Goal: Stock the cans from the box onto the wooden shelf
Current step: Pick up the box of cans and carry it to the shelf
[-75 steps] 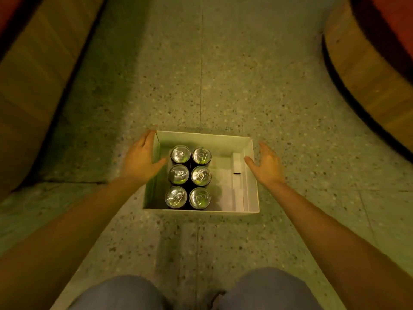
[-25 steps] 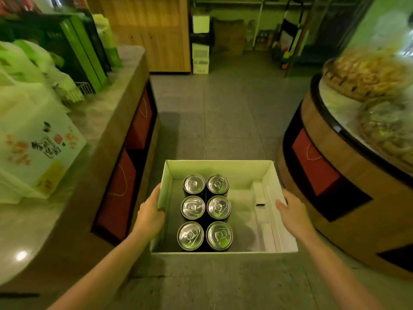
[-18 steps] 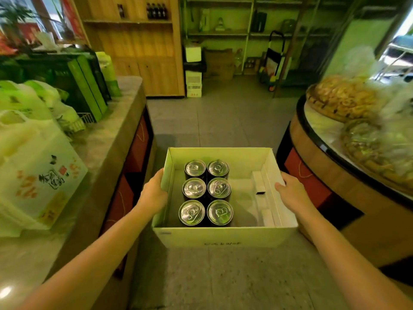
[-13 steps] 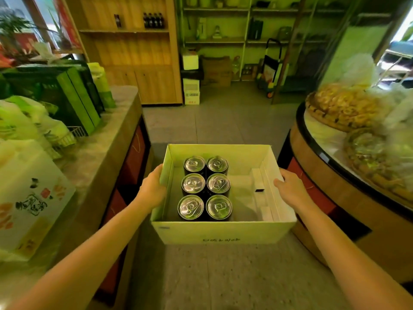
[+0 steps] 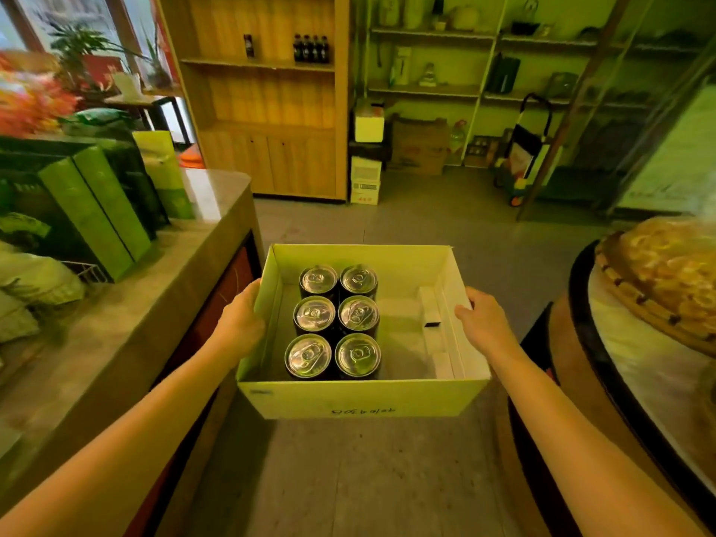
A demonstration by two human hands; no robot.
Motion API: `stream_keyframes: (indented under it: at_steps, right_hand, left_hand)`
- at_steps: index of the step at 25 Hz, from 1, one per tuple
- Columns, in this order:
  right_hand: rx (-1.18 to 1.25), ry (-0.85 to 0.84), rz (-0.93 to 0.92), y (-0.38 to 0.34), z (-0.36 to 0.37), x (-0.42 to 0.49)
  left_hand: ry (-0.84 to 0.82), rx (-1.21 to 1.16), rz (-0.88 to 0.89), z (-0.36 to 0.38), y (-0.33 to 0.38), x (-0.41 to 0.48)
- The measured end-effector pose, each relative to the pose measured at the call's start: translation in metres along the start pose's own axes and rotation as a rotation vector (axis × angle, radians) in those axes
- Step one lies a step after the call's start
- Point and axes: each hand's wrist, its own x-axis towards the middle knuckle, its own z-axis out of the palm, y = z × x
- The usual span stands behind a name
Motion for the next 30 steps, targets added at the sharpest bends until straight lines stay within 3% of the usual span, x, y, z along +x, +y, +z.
stream_keyframes:
  at_steps: [6, 19, 30]
  right_hand:
    - [-0.003, -0.03, -0.036, -0.013, 0.034, 0.157]
    - [0.002, -0.011, 0.008, -0.074, 0.1, 0.556]
    - [0.105, -0.195, -0.164, -0.17, 0.193, 0.937]
  left_hand:
    - [0.021, 0.021, -0.008, 0.012, 0.027, 0.151]
    - [-0.022, 0.048, -0.009, 0.028, 0.12, 0.565]
    - [0.185, -0.096, -0.16, 0.015, 0.172, 0.879]
